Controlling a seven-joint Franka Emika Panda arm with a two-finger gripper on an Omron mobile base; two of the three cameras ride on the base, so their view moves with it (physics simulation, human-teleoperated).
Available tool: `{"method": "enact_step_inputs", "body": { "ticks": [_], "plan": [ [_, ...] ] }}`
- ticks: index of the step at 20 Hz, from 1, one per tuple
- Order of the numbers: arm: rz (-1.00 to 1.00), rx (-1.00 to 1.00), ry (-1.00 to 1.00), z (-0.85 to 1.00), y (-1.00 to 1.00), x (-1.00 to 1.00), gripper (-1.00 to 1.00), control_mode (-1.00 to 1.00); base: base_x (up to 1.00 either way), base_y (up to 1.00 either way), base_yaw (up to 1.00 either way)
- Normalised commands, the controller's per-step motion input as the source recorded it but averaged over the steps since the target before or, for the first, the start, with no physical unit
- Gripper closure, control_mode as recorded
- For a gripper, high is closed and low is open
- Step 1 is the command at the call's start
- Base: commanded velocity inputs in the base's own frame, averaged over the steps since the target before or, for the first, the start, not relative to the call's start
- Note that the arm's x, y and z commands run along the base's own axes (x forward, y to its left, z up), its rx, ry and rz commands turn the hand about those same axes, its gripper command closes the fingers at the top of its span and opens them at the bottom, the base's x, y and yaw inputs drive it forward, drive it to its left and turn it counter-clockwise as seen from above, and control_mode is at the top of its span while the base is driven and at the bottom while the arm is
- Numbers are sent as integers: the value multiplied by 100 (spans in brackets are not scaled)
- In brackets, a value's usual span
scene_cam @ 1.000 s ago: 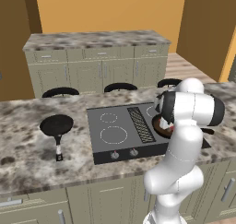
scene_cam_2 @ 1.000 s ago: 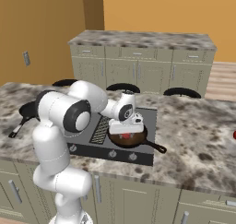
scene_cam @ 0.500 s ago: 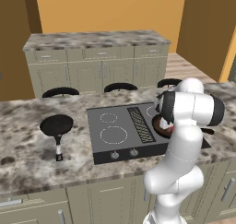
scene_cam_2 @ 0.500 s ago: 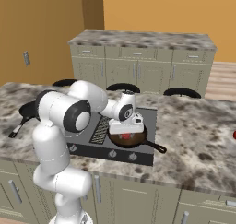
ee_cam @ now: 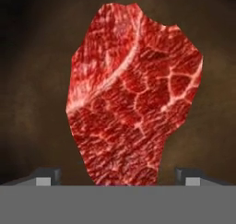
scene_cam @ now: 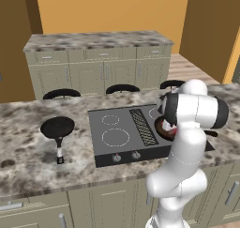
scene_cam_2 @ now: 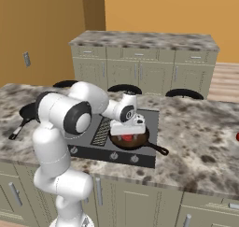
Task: Place both pans onto different burners. Then place the tomato and the steak on different pans.
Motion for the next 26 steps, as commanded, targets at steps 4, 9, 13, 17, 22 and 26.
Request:
{"method": "enact_step_inputs", "body": {
  "ticks": [4,9,13,17,22,26],
  "plan": [
    [-12,-2,-7,66,53,-25,-100,-100,0,0,0],
    [-16,0,-2,71,48,-28,-100,-100,0,0,0],
    [-16,0,0,50,56,-25,-100,-100,0,0,0],
    [-12,0,0,32,73,-19,-100,-100,0,0,0],
    [-5,0,0,13,73,-12,-100,-100,0,0,0],
    [0,0,0,0,61,-3,-100,-100,0,0,0]
  ]
}}
